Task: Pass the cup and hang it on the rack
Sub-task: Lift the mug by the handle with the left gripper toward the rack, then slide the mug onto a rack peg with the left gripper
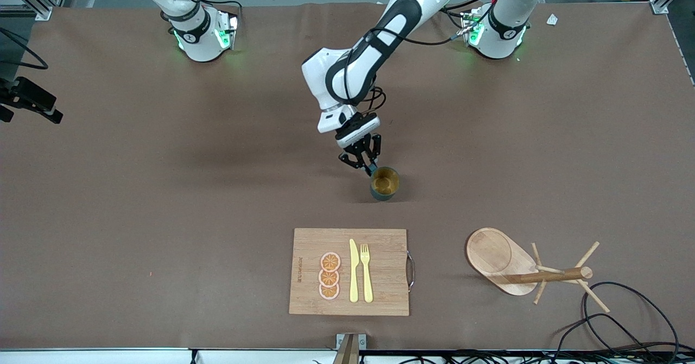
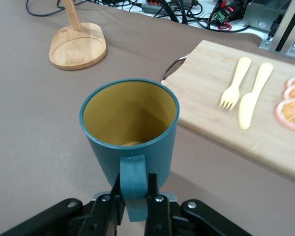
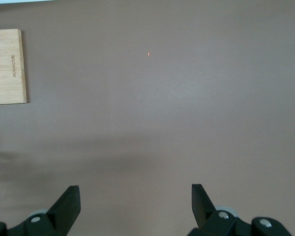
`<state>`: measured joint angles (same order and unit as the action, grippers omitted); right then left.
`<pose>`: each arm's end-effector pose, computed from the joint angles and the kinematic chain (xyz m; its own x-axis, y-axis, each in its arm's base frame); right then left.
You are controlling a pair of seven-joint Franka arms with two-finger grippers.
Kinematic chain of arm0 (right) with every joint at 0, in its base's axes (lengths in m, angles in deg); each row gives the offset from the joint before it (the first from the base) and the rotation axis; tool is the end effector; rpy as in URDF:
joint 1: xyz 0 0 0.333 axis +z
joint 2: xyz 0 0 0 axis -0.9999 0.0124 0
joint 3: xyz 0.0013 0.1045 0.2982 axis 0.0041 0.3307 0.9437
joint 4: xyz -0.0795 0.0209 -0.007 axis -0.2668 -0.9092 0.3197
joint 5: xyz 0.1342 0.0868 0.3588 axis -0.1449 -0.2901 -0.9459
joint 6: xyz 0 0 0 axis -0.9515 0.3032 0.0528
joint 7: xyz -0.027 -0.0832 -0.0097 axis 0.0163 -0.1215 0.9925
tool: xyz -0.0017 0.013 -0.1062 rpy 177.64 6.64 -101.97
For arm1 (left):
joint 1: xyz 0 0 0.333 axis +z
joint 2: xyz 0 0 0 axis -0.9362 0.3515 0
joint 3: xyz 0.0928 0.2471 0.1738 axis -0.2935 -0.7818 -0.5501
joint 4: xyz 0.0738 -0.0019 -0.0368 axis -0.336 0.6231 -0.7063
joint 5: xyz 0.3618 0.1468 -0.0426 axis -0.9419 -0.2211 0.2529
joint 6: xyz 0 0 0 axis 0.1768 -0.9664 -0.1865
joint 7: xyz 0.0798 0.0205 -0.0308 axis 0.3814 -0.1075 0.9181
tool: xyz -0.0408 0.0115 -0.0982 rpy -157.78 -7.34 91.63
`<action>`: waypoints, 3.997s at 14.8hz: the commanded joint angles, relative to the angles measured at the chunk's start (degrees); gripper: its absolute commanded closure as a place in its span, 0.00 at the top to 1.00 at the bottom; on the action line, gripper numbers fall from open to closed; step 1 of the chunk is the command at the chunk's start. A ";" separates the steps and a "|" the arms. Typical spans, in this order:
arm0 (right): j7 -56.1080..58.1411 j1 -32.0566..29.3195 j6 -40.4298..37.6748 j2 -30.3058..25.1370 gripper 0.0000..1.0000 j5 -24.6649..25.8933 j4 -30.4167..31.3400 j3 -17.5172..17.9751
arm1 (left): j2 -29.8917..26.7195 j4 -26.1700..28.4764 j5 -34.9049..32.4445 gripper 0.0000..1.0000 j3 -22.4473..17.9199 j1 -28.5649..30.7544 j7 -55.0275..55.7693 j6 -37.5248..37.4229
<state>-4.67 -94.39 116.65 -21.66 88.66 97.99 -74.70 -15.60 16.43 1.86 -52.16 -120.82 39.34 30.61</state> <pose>0.5434 -0.0417 0.6530 0.9954 -0.0572 0.0764 -0.0561 -0.9983 -0.0163 0.4279 -0.5480 0.2308 0.5962 0.3733 0.7108 0.5460 -0.8376 -0.0180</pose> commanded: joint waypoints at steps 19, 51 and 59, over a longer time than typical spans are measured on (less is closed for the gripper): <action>0.42 -0.53 -0.10 -0.55 1.00 0.62 0.50 0.74 | -19.84 -7.59 55.95 0.00 0.82 35.39 -49.93 -0.77; 0.42 -0.44 -0.01 -0.73 1.00 0.62 0.50 0.82 | -10.09 -14.18 104.40 0.00 1.00 55.17 -59.51 -0.43; 0.33 -0.27 -0.01 -0.73 1.00 0.62 0.41 0.91 | -6.84 -15.94 107.13 0.01 0.65 57.63 -66.09 0.46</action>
<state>-4.66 -94.37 116.65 -21.66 88.66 97.99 -74.25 -23.70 1.98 107.65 -51.91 -64.53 -23.84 31.27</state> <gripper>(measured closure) 0.000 0.789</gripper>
